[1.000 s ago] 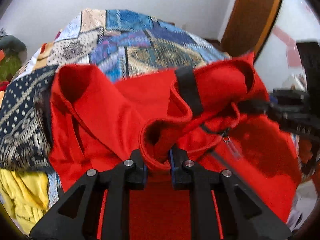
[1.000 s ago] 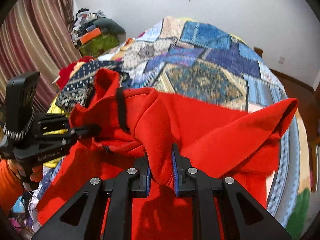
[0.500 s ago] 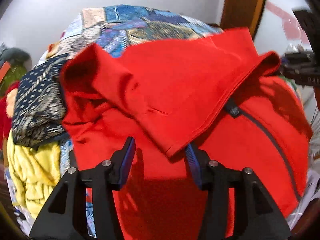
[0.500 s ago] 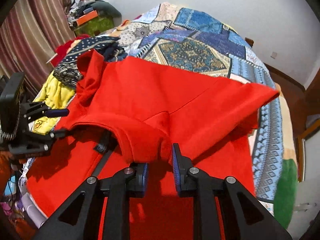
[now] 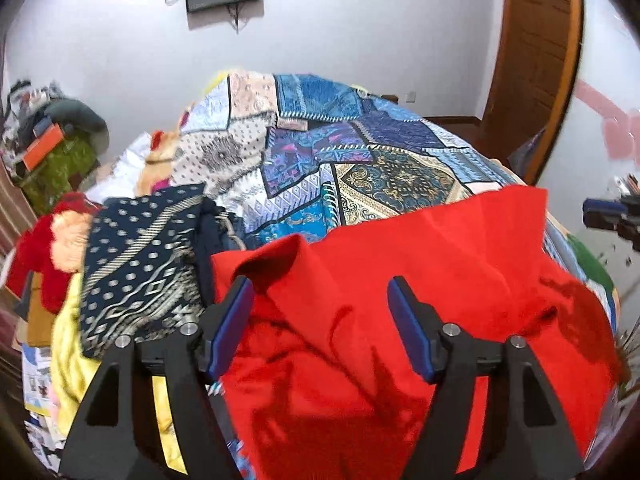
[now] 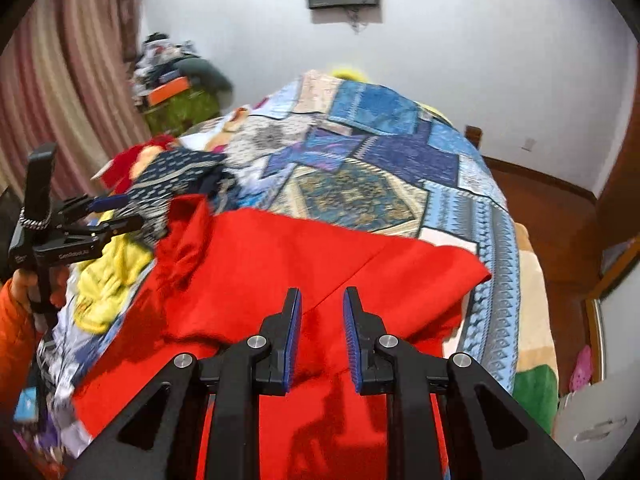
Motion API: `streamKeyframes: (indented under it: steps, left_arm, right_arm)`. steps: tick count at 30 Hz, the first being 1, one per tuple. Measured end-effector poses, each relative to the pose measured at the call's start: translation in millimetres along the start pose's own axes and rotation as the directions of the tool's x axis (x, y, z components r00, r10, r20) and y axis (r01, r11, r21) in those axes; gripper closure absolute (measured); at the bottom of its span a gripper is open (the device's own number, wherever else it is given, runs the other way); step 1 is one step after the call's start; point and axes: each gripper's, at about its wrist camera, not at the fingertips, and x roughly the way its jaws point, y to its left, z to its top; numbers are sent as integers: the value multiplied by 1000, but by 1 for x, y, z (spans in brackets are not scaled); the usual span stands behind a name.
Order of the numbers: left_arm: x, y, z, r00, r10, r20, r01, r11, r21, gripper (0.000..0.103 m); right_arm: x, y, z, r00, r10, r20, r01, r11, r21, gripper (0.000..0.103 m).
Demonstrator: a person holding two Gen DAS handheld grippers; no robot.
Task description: Fold large clothes
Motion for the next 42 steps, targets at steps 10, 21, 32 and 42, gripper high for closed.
streamKeyframes:
  steps: [10, 21, 32, 42]
  left_arm:
    - [115, -20, 19, 951, -285, -123, 249, 937, -245, 33]
    - [106, 49, -33, 973, 161, -163, -196, 954, -227, 33]
    - [79, 131, -137, 932, 170, -319, -285, 890, -356, 33]
    - [24, 92, -128, 967, 125, -222, -180, 952, -247, 33]
  right_arm:
    - [126, -5, 9, 977, 72, -202, -58, 996, 71, 87]
    - [155, -15, -24, 961, -111, -255, 89, 991, -95, 87]
    - [130, -56, -61, 867, -466, -178, 436, 881, -187, 0]
    - [52, -92, -67, 965, -180, -191, 206, 971, 125, 0]
